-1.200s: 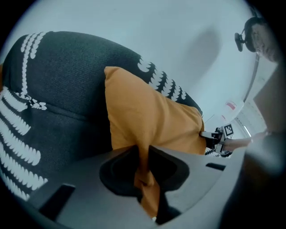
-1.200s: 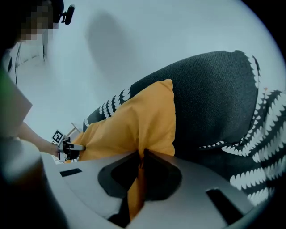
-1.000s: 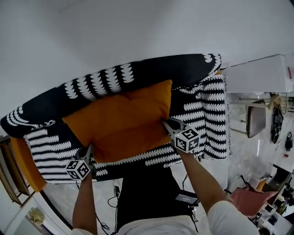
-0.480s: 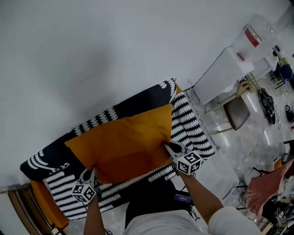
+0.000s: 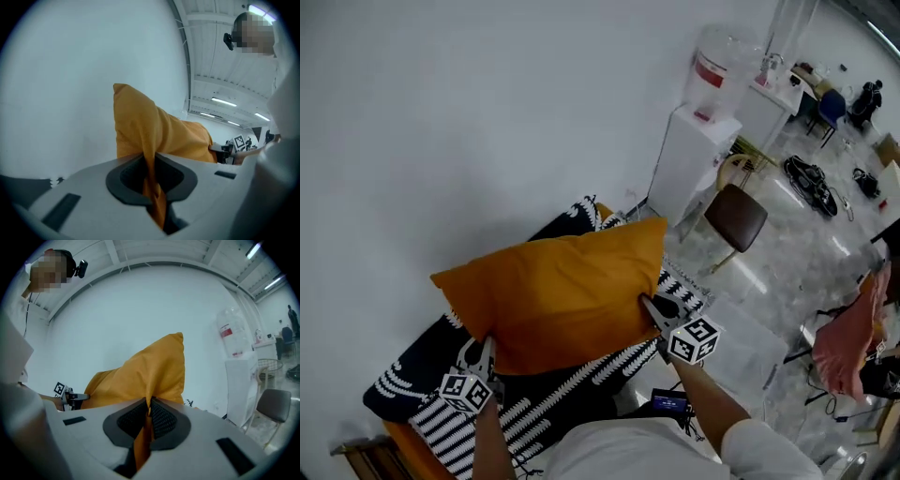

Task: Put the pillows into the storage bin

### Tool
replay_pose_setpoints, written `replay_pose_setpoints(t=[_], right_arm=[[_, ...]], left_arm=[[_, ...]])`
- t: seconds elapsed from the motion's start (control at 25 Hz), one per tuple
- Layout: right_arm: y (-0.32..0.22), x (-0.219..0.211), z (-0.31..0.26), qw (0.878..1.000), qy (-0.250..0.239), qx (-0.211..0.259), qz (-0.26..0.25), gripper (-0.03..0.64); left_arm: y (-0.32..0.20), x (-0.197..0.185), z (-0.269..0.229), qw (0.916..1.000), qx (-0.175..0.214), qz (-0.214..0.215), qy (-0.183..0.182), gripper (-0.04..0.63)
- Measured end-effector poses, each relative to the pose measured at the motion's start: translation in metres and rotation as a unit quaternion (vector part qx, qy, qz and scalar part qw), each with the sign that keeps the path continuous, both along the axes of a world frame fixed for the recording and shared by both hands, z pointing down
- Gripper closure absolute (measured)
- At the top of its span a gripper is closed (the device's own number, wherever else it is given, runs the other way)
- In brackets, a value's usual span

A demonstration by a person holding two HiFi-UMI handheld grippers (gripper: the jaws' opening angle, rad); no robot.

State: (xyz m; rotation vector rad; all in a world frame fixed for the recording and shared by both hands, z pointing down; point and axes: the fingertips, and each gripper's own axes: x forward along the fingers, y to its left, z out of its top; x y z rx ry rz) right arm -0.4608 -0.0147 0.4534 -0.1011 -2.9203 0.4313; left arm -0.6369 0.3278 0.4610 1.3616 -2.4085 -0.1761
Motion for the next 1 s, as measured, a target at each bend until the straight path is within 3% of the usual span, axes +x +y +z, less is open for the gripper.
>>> replay_pose_setpoints(t=[0.24,0.48,0.72,1.0], right_arm=[[-0.049,0.136,-0.040,0.997,-0.036,0.006,0.070,0.580],[-0.097,0.293,-0.054,0.986,-0.051,0.018,0.158,0.580],[-0.139,0.427,-0.046,0.968,-0.058,0.027,0.242,0.580],[-0.166,0.559,-0.039,0.938,-0.069,0.024,0.338,0.580]], left_arm=[[-0.079,0.084,-0.055,0.9968,0.018,0.071,-0.031,0.552],[-0.173,0.191,-0.069,0.9855,0.026,0.163,-0.037,0.552],[-0.265,0.283,-0.064,0.9680,0.030,0.246,-0.041,0.552],[-0.357,0.379,-0.064,0.9383,0.031,0.342,-0.039,0.551]])
